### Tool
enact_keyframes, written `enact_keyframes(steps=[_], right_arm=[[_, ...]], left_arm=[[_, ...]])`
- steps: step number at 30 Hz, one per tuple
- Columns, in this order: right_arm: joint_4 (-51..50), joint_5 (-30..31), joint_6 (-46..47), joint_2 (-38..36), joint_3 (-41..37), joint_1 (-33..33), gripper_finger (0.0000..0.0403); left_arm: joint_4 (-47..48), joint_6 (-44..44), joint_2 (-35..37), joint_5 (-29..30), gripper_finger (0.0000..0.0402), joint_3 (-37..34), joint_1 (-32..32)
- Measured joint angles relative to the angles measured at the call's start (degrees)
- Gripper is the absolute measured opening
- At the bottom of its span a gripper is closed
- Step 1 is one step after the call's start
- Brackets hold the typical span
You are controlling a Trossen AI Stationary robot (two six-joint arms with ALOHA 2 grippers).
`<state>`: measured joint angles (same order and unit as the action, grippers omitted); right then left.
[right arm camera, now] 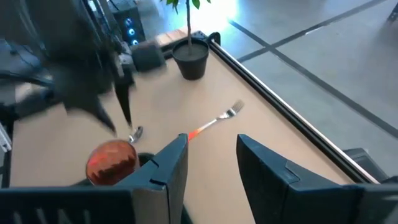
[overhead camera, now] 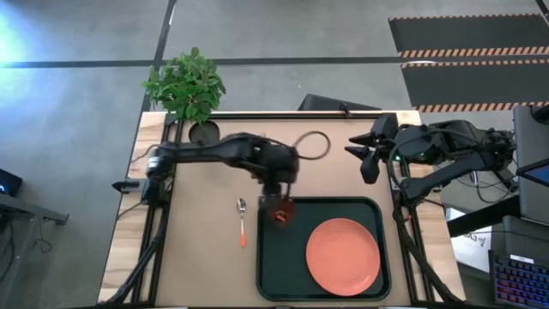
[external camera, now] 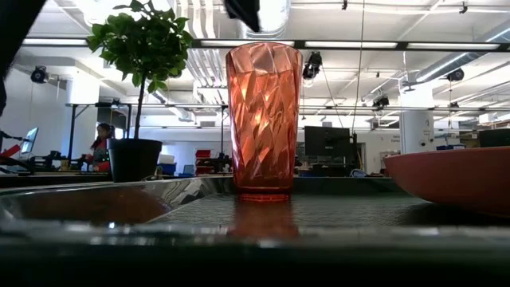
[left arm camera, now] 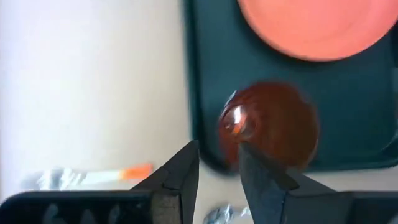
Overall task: Pick and place plate/cup/fork/spoon on tray
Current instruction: Adjust the black tray
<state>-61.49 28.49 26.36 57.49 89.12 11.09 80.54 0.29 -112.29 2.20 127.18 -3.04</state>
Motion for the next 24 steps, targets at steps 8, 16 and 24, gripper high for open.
enact_keyframes(steps=[8, 16, 24], right_arm=[[-3.04, 0.31, 2.57, 0.64, -0.04, 0.0, 0.0061], [-3.04, 4.0, -0.04, 0.72, -0.04, 0.0, 0.0088], [-3.08, 5.89, -0.91, 1.18, -0.04, 0.0, 0.0117]], left_arm=[[3.86, -17.31, 13.32, 3.15, 0.0073, -10.43, -2.72], [0.18, -51.83, 24.77, 16.3, 0.0072, -32.99, -10.13], [-24.05, -85.2, 28.26, 21.08, 0.0072, -54.49, -16.93]])
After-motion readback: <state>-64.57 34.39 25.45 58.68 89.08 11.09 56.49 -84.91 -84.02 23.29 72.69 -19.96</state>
